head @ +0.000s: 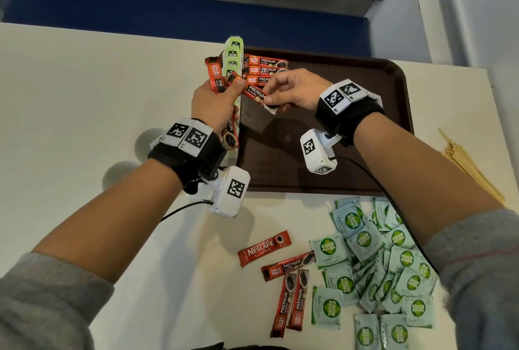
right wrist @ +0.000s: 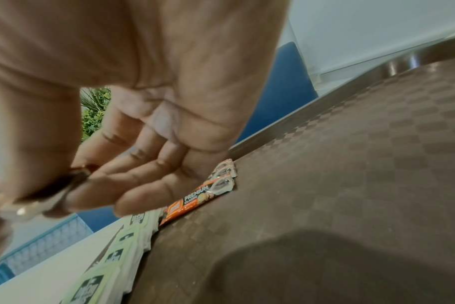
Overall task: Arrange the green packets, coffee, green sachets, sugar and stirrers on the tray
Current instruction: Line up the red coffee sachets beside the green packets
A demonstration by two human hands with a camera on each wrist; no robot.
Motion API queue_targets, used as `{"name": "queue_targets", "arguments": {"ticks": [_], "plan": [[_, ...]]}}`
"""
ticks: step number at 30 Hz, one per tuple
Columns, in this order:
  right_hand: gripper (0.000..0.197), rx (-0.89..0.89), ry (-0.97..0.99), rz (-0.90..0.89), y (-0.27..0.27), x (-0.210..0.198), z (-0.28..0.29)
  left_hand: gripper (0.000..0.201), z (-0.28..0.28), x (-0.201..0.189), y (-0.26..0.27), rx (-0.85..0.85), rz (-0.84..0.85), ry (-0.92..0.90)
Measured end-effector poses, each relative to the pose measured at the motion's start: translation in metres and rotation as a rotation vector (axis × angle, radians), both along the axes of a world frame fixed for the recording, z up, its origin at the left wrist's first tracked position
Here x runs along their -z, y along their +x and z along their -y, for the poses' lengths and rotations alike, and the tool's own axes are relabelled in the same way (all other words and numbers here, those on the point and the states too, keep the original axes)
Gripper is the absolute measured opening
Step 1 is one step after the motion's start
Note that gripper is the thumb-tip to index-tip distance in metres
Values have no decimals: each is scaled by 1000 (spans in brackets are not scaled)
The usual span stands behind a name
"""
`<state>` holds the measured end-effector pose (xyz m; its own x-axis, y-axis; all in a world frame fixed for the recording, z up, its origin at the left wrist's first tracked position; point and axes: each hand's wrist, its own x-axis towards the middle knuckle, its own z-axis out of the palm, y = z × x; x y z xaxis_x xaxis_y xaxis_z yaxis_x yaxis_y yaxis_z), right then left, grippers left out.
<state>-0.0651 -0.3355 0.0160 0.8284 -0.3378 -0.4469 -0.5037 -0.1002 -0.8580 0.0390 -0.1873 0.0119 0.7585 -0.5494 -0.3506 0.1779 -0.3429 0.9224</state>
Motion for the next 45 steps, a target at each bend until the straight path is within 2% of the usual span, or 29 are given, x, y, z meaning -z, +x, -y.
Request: {"name": "queue_targets", "arguments": {"ticks": [5, 8, 11, 13, 17, 23, 33, 38, 45], "plan": [[19, 100, 3, 48, -3, 2, 2, 17, -1, 3, 0, -12, 12, 18], [17, 202, 43, 89, -5, 8, 4, 7, -2, 4, 0, 18, 10, 36], [14, 280, 18, 98, -5, 14, 7, 10, -1, 7, 1, 32, 24, 59], [15, 319, -12, 98, -4, 18, 10, 4, 0, 8, 1, 35, 34, 82], [13, 389, -36, 73, -5, 28, 16, 28, 1, 13, 3, 19, 12, 86], [12, 445, -235, -62, -8, 41, 20, 28, 3, 15, 5, 13, 5, 75], [16, 417, -414, -203, 3, 55, 21, 31, 4, 18, 4, 30, -23, 73], [23, 412, -534, -164, 8, 56, 17, 30, 5, 19, 5, 38, -10, 79], [18, 192, -660, -121, 17, 56, 12, 28, 7, 21, 4, 28, -37, 73]]}}
